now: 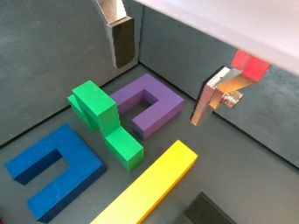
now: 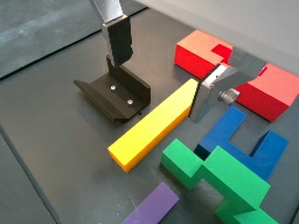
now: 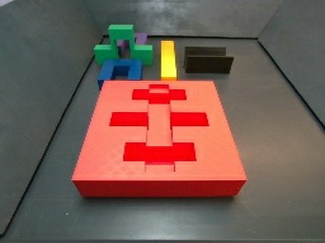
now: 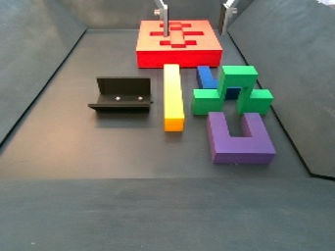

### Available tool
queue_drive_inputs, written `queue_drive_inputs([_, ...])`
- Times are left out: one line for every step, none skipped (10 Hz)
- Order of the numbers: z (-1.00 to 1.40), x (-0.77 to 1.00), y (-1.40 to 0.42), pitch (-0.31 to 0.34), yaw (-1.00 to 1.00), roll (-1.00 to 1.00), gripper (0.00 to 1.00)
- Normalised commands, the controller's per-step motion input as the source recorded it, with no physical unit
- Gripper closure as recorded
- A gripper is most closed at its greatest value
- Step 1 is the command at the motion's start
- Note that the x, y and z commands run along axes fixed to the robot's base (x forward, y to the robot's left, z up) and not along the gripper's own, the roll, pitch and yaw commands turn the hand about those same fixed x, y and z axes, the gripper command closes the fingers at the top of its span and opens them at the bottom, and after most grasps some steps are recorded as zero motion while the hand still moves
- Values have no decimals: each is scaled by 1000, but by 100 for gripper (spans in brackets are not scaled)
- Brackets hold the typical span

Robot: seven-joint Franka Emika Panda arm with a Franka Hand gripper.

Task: Pick up the purple object. Move up. Place the purple object on the fixture. Regrasp the purple object. Move to above the board. Insert the purple object.
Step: Pick up the purple object.

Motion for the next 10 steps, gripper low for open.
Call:
queue_drive_inputs([0,0,0,0,0,16,0])
queue_drive_inputs([0,0,0,0,0,4,0])
queue_drive_inputs([-334,131,0,196,0,151,0])
queue_drive_inputs([-491,0,0,0,0,170,0])
queue_drive_inputs([-737,0,443,-99,0,53,0])
queue_drive_inputs([-771,-49,583,-179,-14,7,0])
queue_drive_inputs([-677,-103,723,-189,-63,-36,0])
queue_drive_inputs([-600,-89,611,-194,-71,-106,0])
queue_drive_inputs([-583,-49,451,-231,-103,-139,0])
queue_drive_inputs([-489,-111,343,-271,-177,-184,0])
